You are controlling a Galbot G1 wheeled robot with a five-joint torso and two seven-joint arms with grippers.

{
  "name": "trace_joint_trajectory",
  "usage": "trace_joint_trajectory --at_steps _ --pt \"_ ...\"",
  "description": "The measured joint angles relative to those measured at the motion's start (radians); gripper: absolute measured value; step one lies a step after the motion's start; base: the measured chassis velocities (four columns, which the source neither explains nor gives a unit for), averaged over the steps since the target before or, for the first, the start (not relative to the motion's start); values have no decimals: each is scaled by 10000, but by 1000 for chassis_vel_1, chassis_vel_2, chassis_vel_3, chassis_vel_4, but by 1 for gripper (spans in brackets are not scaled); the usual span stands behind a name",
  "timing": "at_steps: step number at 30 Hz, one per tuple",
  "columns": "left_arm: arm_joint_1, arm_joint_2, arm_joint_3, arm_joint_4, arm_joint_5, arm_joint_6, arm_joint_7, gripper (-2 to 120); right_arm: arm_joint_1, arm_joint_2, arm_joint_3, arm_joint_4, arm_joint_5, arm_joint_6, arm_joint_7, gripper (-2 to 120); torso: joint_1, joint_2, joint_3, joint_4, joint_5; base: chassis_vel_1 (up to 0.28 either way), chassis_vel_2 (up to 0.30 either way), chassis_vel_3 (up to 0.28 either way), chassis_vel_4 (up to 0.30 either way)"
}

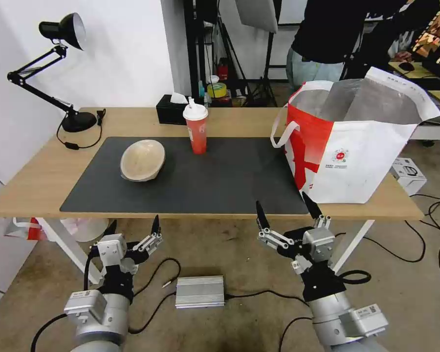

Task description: Pick up the trash from the table and place it into the takeout bag.

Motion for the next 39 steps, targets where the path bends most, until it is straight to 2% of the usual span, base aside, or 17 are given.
trace_joint_trajectory --at_steps 22,28,39 --pt "-45 0 56 25 74 15 31 99 1205 -1085 -9 -65 1496 -187 -1088 100 0 0 0 -1 0 0 0 0 0" --pt "3 0 78 -4 124 15 31 99 1597 -1383 -117 26 2452 -560 -1134 100 0 0 0 0 0 0 0 0 0" --pt "25 0 95 37 229 3 75 98 2489 -1664 -239 116 3410 -1141 -1167 100 0 0 0 -1 0 0 0 0 0"
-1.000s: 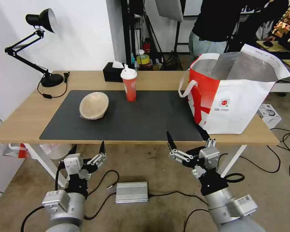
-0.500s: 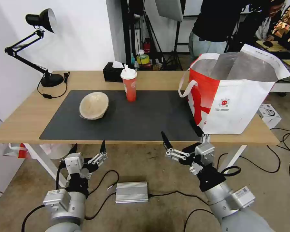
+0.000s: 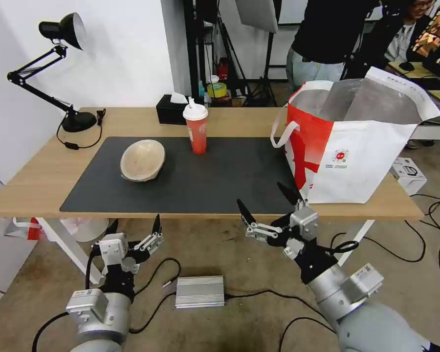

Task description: Pick up the trash from the table and place it into the takeout bag.

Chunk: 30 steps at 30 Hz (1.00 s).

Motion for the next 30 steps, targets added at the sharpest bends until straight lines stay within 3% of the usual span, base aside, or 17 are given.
trace_joint_trajectory --at_steps 15,30 --pt "-25 0 -74 92 58 -1 28 98 2709 73 -1010 -569 1487 -726 29 100 0 0 1 2 -1 0 0 0 0" --pt "-25 0 -82 118 69 0 42 98 4045 305 -1760 -1135 2287 -1276 -77 100 0 0 0 0 0 0 0 0 0"
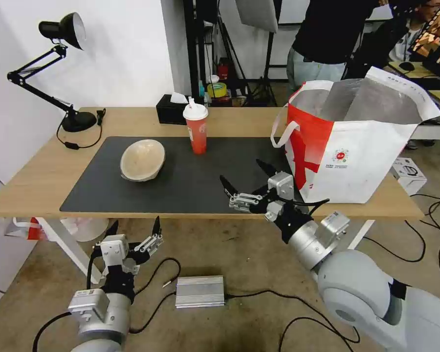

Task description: Pick up the trash from the table and place it into the takeout bag.

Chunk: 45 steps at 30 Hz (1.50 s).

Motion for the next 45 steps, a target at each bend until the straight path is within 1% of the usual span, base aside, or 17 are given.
trace_joint_trajectory --at_steps 14,21,26,45 --pt "58 0 -8 -62 32 -30 12 98 1597 193 -785 -483 392 -242 139 100 0 0 -1 1 0 0 0 0 0" --pt "64 0 5 -62 75 -115 23 98 2162 368 -1121 -720 470 -269 305 100 1 0 0 1 -1 0 0 0 0" --pt "77 0 -3 -62 73 -214 35 98 2387 437 -1247 -883 501 -285 343 100 1 0 0 1 0 0 0 0 0" --pt "122 0 6 -75 87 -214 99 98 2755 886 -1401 -1415 505 -354 331 100 -1 0 0 0 0 0 0 0 0"
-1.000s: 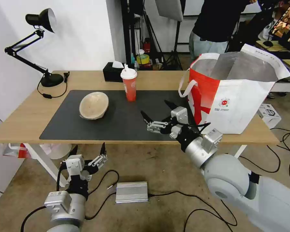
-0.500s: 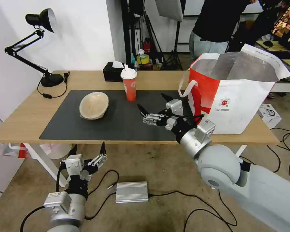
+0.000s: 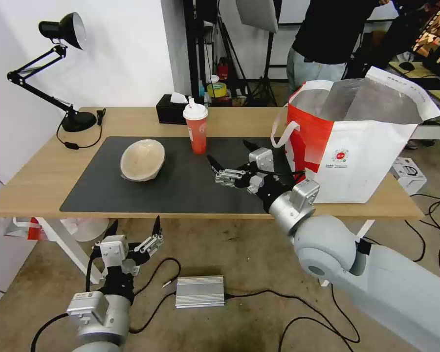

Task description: Pick up the trash from the table and place it into the takeout bag.

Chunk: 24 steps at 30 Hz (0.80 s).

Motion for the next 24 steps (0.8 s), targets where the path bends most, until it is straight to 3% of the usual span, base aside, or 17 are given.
trace_joint_trajectory --at_steps 24 --pt "-17 0 -37 -118 -32 1 7 98 358 597 -239 -552 -47 -74 -9 100 0 0 0 0 0 0 0 0 0"
